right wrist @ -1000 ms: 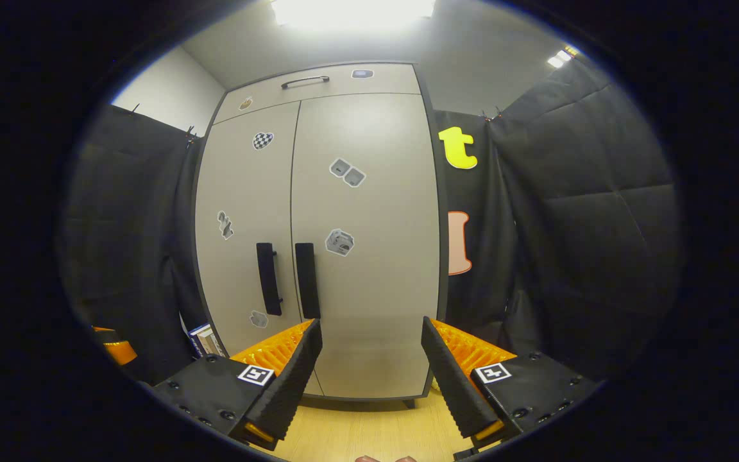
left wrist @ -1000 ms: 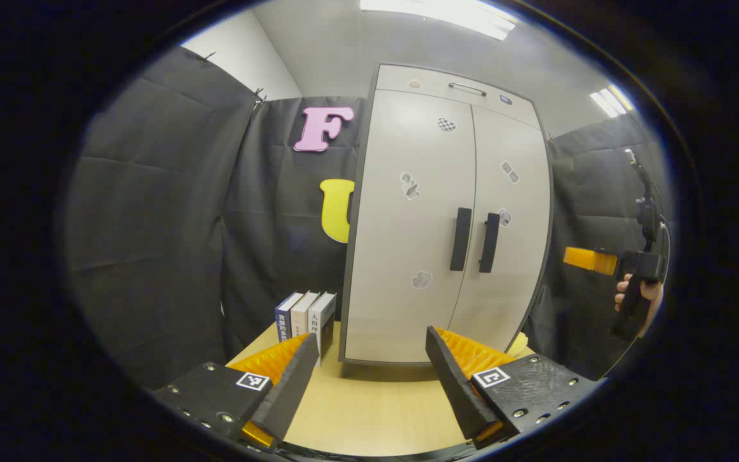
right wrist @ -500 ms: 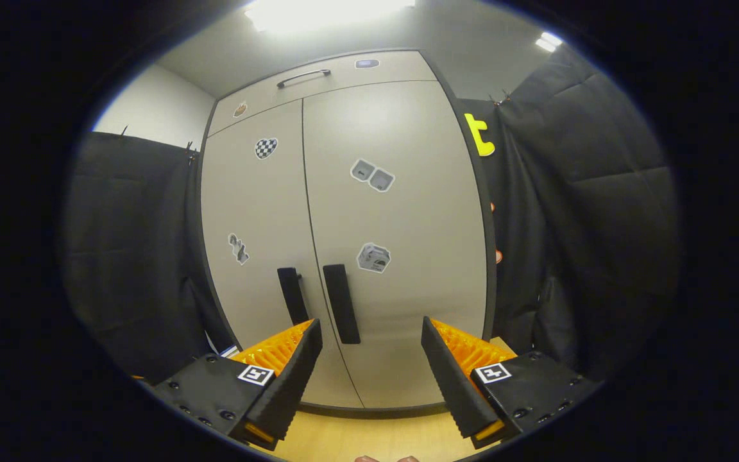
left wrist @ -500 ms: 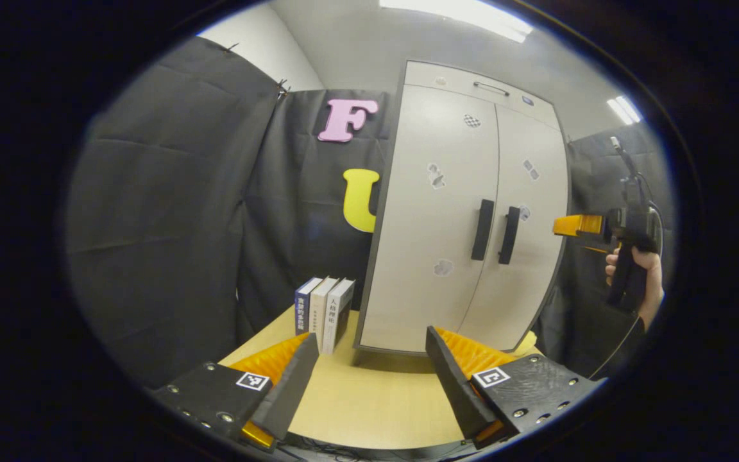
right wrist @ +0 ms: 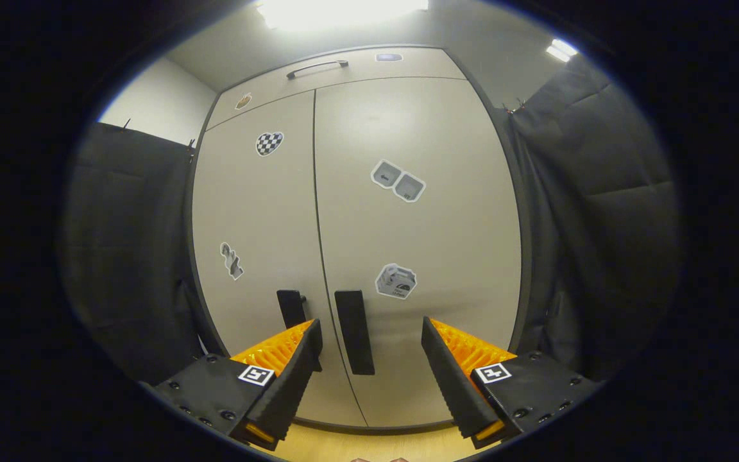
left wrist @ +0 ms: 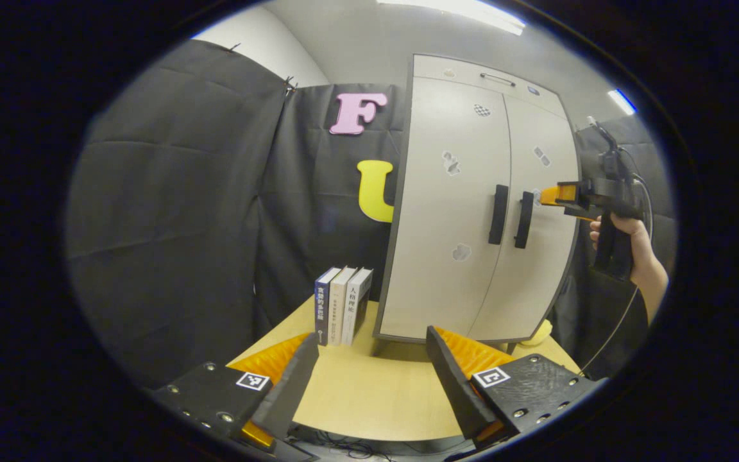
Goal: Open the right door of the double-door shoe cabinet with the right hand, and open the left door with the left hand.
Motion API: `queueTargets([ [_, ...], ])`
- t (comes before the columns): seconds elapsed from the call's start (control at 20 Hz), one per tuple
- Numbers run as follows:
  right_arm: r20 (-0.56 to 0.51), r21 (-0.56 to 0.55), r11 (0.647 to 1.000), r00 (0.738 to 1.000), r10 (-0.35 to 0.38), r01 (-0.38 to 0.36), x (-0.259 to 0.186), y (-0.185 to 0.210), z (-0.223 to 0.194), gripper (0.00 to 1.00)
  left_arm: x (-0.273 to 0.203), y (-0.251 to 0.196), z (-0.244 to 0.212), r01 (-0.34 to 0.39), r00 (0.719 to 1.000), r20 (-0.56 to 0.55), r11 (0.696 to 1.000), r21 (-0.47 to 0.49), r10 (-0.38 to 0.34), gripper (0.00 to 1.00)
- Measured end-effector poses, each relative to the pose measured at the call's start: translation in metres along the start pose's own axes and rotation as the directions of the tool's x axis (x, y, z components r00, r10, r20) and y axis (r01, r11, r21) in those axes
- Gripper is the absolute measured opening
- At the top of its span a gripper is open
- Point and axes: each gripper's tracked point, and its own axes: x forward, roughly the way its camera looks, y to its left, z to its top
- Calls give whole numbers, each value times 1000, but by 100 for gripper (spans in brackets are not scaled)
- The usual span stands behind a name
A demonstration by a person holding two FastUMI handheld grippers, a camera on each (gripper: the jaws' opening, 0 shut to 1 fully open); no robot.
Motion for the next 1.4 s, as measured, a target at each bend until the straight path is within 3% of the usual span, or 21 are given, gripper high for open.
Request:
queueTargets([
  [0.6, -95, -22, 996, 992, -84, 82, 70, 0, -38, 98, 8, 45, -19, -77, 996, -48, 997, -18, 76, 99],
  [0.8, -127, -32, 996, 988, -91, 88, 81, 2, -48, 91, 15, 47, -14, -75, 996, -43, 997, -18, 74, 100],
  [0.9, -153, -55, 995, 984, -96, 89, 86, 5, -56, 75, 17, 49, -10, -72, 997, -31, 997, -14, 72, 100],
  [0.95, -150, -58, 995, 984, -93, 85, 85, 7, -56, 58, 17, 48, -7, -69, 997, -24, 997, -19, 68, 100],
  [1.0, -152, -66, 994, 984, -91, 82, 86, 11, -56, 52, 17, 48, -6, -65, 998, -19, 998, -26, 65, 100],
  [1.05, -143, -77, 994, 985, -93, 83, 86, 10, -56, 36, 17, 47, -5, -60, 998, -16, 998, -31, 59, 100],
  [1.2, -141, -80, 994, 987, -81, 70, 87, 10, -57, 29, 15, 46, -4, -55, 998, -11, 998, -22, 55, 100],
  [1.35, -159, -75, 997, 987, -36, 25, 88, 10, -58, 12, 12, 45, -13, -56, 998, -28, 998, -21, 55, 99],
  [1.4, -176, -80, 997, 984, -30, 16, 87, 11, -58, 12, 10, 42, -15, -50, 998, -35, 998, -28, 49, 100],
])
